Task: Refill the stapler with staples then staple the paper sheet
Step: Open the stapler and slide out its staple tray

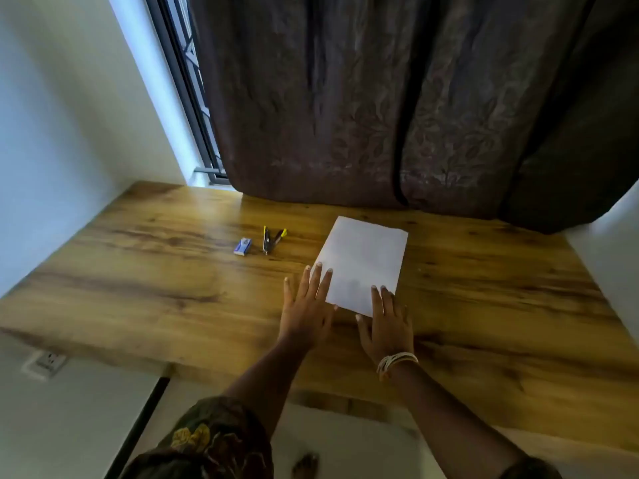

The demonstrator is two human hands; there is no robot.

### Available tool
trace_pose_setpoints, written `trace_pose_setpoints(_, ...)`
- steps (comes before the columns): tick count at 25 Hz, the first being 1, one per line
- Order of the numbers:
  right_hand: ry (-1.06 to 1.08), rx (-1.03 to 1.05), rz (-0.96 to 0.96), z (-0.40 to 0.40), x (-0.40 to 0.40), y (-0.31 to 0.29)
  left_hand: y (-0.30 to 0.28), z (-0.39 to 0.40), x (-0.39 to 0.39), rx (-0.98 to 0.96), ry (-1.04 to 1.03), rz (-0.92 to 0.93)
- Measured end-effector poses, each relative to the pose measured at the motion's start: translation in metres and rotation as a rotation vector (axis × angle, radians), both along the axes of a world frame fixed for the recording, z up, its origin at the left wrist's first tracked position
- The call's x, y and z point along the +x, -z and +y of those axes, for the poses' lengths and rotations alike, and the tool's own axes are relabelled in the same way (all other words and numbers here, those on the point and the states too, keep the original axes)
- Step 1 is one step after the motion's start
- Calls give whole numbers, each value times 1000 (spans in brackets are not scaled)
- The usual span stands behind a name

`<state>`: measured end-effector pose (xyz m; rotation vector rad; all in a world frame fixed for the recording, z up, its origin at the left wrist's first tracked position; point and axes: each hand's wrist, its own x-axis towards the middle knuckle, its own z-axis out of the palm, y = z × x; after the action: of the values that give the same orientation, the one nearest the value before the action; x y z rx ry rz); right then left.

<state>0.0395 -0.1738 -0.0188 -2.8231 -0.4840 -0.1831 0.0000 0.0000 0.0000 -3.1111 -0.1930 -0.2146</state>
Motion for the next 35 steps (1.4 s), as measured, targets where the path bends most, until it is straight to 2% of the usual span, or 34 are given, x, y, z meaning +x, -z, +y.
trace_pose_setpoints(1, 4, 18, 53, 1, -5, 3, 5, -1, -3, -24, -19, 29)
trace_pose_setpoints(7, 10, -3, 23, -3, -12, 27, 50, -2, -22, -141, -75, 128)
trace_pose_setpoints(15, 2, -33, 16, -4, -11, 27, 62, 2, -22, -200, -89, 81)
trace_pose_setpoints(20, 10, -6, 7, -1, -11, 28, 57, 2, -19, -218, -89, 129)
trace_pose_setpoints(22, 18, 38, -14, 7, -9, 26, 48, 7, -18, -318, -124, 99)
trace_pose_setpoints(27, -92, 114, -16, 50, 1, 14, 24, 46, -23, -660, -309, -171)
trace_pose_setpoints(30, -145, 191, 66, 91, 12, 1, 4, 92, -11, -804, -441, -249)
trace_pose_setpoints(35, -248, 397, 402, 170, 38, -21, -11, 164, 8, -781, -499, -256)
